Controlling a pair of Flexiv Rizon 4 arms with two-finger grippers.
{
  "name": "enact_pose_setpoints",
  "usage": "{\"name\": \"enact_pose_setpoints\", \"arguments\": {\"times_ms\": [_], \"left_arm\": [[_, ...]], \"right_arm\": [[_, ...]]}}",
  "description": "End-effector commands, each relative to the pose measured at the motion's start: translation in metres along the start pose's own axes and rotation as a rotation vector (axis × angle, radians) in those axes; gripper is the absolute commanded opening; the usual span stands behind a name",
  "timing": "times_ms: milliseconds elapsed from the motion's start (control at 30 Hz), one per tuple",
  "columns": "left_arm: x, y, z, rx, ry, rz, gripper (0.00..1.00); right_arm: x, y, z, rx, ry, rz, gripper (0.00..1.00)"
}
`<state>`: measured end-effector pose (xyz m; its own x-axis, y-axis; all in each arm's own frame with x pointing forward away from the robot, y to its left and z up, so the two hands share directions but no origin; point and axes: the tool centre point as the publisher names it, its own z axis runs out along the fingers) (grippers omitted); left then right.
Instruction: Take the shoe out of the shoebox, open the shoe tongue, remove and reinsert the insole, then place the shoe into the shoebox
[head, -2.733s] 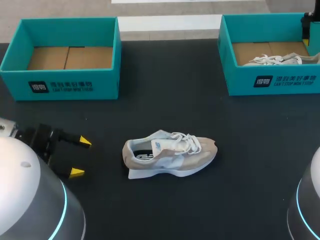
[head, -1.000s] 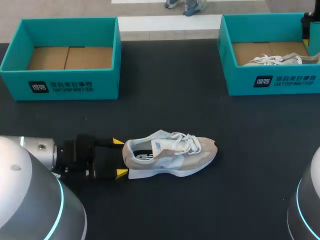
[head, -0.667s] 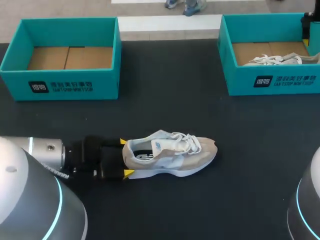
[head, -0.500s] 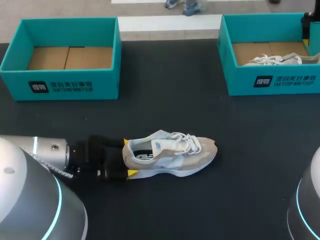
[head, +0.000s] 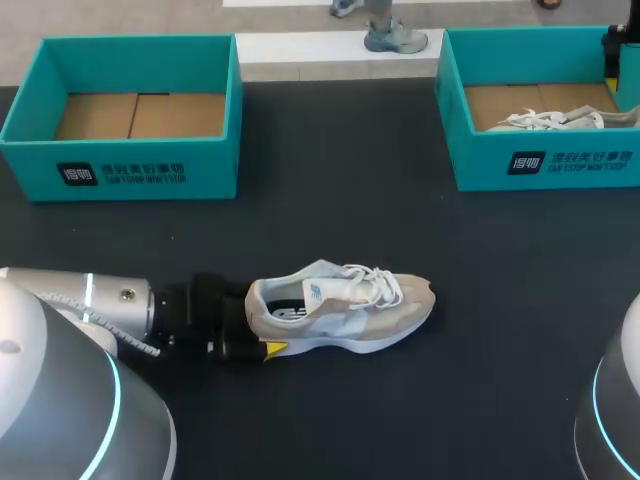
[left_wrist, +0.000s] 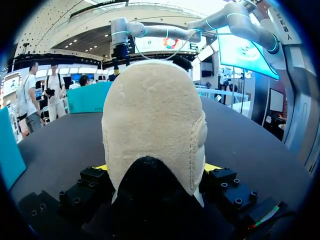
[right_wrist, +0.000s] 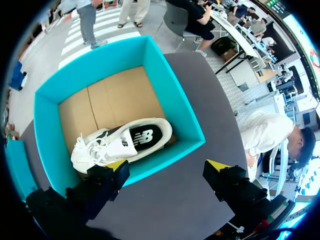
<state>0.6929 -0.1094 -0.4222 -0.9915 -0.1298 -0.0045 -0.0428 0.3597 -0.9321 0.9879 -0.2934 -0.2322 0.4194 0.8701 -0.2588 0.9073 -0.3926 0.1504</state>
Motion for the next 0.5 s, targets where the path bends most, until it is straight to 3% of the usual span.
{"name": "enact_pose_setpoints", "arguments": {"times_ms": [33, 500], "left_arm": [[-0.0024, 0.002, 0.0044, 0.002, 0.002, -0.002, 0.0], [-0.001, -0.0002, -0.0024, 0.001, 0.008, -0.006, 0.0]], "right_arm": [[0.0, 0.0003, 0.0002, 0.001, 0.001, 0.001, 1.0], [0.0, 0.0003, 0.0002, 0.001, 0.001, 0.001, 1.0]]}}
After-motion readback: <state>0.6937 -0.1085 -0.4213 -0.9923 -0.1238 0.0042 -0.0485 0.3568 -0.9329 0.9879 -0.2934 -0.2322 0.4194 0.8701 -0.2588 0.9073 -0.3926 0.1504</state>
